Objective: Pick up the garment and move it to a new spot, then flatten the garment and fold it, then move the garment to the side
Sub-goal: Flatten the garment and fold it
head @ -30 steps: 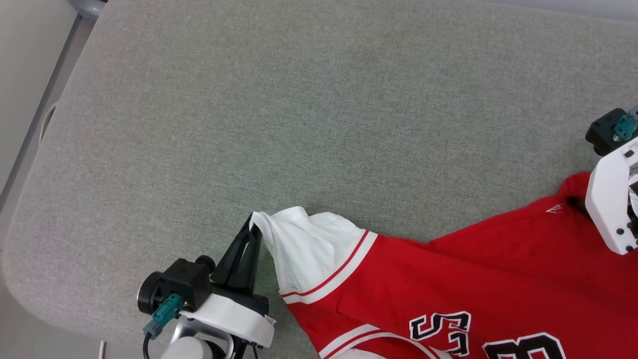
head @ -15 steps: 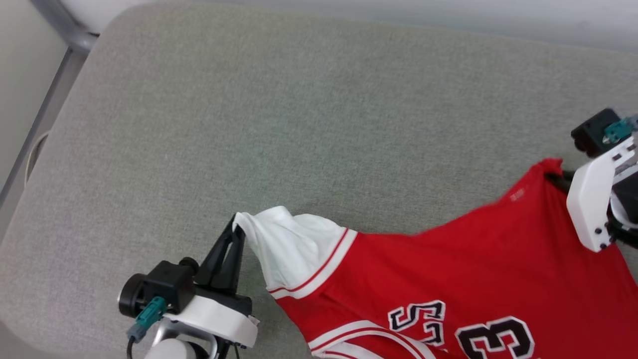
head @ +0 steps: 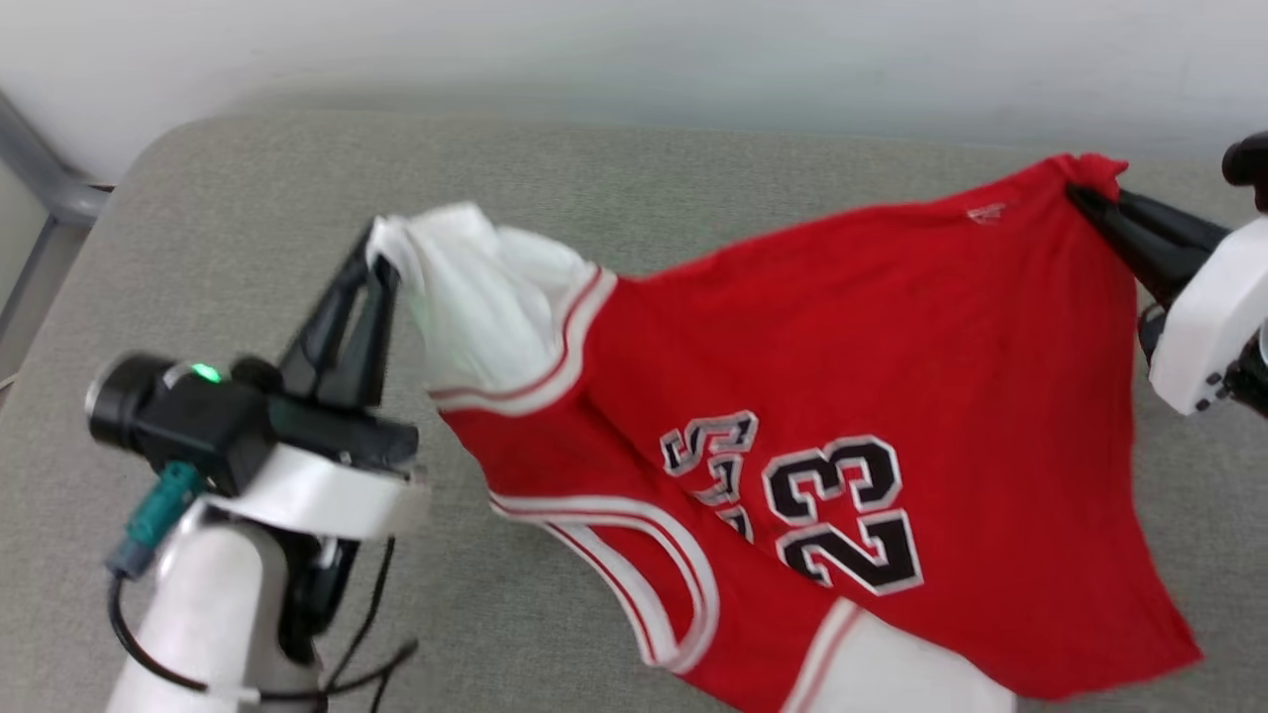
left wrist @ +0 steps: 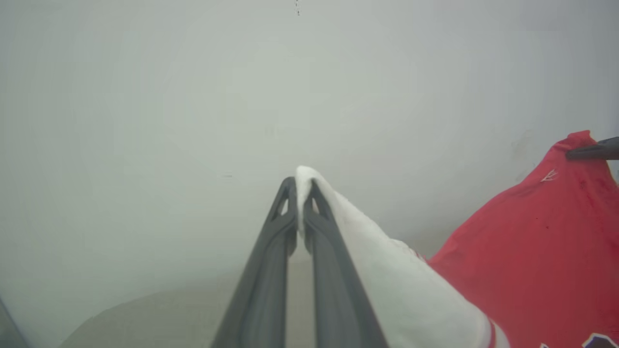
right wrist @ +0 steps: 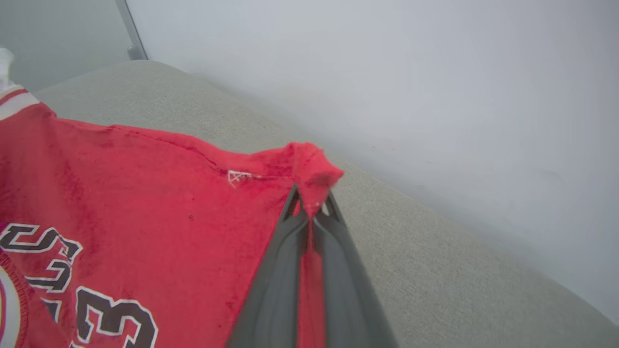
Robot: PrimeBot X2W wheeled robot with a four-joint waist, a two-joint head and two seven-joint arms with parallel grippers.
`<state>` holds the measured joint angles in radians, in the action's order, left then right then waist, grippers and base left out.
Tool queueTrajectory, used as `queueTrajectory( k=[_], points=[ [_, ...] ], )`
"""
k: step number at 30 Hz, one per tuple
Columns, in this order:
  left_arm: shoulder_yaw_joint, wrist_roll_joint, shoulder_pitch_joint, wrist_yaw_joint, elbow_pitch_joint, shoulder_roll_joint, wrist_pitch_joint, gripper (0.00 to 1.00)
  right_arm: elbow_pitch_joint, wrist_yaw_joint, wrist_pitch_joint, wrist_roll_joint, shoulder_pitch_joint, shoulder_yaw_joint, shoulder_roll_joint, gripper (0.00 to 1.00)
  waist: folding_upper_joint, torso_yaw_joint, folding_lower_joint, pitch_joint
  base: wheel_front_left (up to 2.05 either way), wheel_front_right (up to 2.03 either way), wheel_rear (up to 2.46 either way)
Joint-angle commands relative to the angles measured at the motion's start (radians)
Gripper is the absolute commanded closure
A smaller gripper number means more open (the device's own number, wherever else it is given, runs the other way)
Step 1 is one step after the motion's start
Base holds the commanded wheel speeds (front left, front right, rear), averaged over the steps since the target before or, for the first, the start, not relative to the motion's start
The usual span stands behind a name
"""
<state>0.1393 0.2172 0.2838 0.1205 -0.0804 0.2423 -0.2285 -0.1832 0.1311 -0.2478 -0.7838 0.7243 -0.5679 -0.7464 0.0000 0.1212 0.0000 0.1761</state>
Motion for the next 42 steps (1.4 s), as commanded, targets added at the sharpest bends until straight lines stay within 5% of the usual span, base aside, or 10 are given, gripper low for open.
queueTrajectory(
  k=[1, 15, 29, 35, 42],
  points=[
    [-0.006, 0.009, 0.065, 0.003, -0.021, 0.017, 0.016, 1.0, 0.018, -0.001, 0.016, 0.018, 0.025, 0.019, 0.017, 1.0, 0.0, -0.019, 0.0, 0.006, 0.0, 0.0, 0.0],
    [0.081, 0.043, 0.682, 0.008, 0.022, 0.15, 0.137, 1.0, 0.003, -0.001, 0.025, 0.21, 0.357, 0.197, 0.132, 1.0, 0.0, -0.059, 0.0, 0.203, 0.0, 0.0, 0.0],
    [0.23, 0.113, 1.44, 0.008, 0.408, 0.216, 0.1, 1.0, -0.28, -0.001, 0.109, 0.396, 0.937, 0.26, 0.257, 1.0, 0.0, -0.095, 0.0, 0.386, 0.0, 0.0, 0.0],
    [0.275, 0.122, 1.63, 0.008, 0.548, 0.208, 0.055, 1.0, -0.435, -0.001, 0.179, 0.436, 1.104, 0.247, 0.294, 1.0, 0.0, -0.1, 0.0, 0.423, 0.0, 0.0, 0.0],
    [0.343, 0.16, 1.668, 0.008, 0.658, 0.211, 0.005, 1.0, -0.573, -0.001, 0.226, 0.423, 1.162, 0.169, 0.306, 1.0, 0.0, -0.086, 0.0, 0.495, 0.0, 0.0, 0.0]
  ],
)
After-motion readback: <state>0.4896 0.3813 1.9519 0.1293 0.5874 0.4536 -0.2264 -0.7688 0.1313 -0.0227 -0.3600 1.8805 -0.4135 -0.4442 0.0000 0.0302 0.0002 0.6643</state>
